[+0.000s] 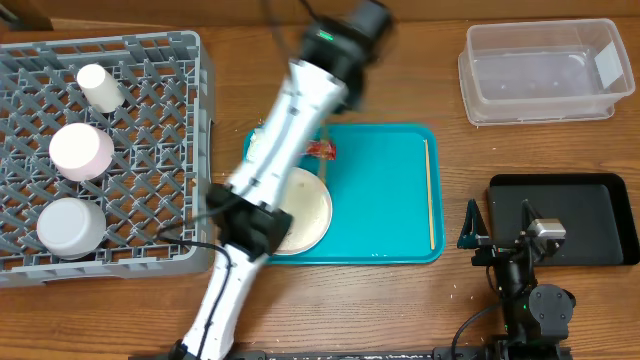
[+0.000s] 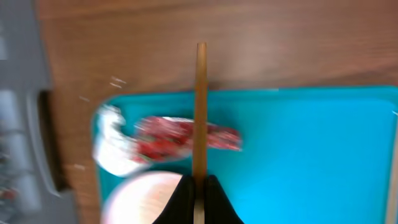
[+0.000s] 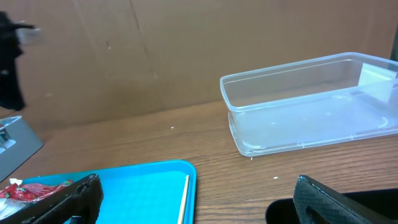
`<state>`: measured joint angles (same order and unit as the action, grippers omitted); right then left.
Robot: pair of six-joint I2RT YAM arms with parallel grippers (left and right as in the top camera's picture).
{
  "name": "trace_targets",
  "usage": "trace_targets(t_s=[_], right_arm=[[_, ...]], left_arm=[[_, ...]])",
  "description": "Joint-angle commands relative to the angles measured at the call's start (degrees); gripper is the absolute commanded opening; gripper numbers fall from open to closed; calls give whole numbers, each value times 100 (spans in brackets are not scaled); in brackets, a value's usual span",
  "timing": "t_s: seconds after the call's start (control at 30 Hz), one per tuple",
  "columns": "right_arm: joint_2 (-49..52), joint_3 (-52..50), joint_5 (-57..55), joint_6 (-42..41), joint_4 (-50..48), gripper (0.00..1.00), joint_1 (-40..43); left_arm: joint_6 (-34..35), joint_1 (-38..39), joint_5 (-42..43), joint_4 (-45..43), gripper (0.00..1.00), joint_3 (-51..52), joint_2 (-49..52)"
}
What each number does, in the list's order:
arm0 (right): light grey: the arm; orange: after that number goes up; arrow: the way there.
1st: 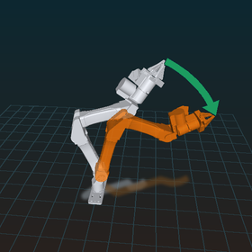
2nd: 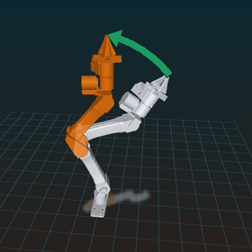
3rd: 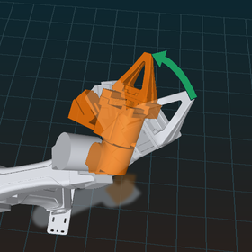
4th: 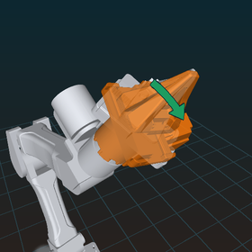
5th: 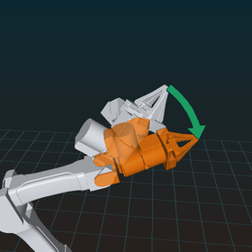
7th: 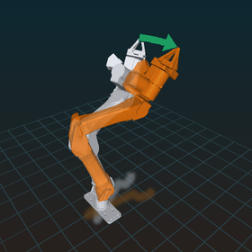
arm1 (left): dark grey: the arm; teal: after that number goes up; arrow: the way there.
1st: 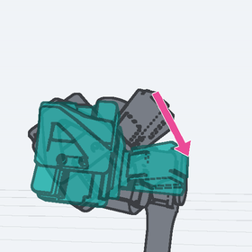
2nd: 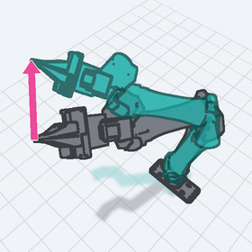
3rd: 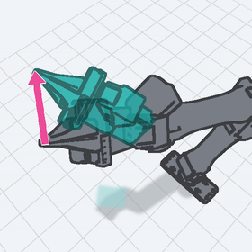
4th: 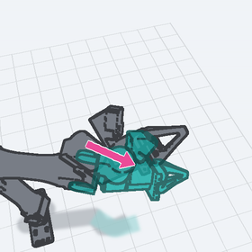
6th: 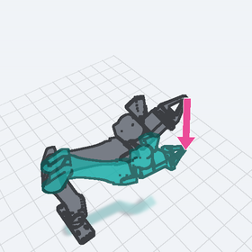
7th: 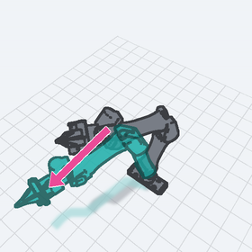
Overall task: Sort waste into correct bins and load items into the dishwasher
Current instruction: 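Carry the chopstick left and drop it into the dish rack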
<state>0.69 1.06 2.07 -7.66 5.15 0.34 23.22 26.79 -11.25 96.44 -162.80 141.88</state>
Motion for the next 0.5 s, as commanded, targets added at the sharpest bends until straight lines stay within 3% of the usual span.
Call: trace_targets(t_s=[0.0,0.23,0.47], right_arm=[[-52,-61,-72,24,-33,100,4],[-52,-61,-70,24,-33,99,4],[-52,-61,-72,24,-33,99,4]], left_arm=[[-960,-774,485,37,4,-125,-179],[-1283,-2452,590,37,4,-122,-234],[-2833,-3705,2592,-48,4,-44,-227]])
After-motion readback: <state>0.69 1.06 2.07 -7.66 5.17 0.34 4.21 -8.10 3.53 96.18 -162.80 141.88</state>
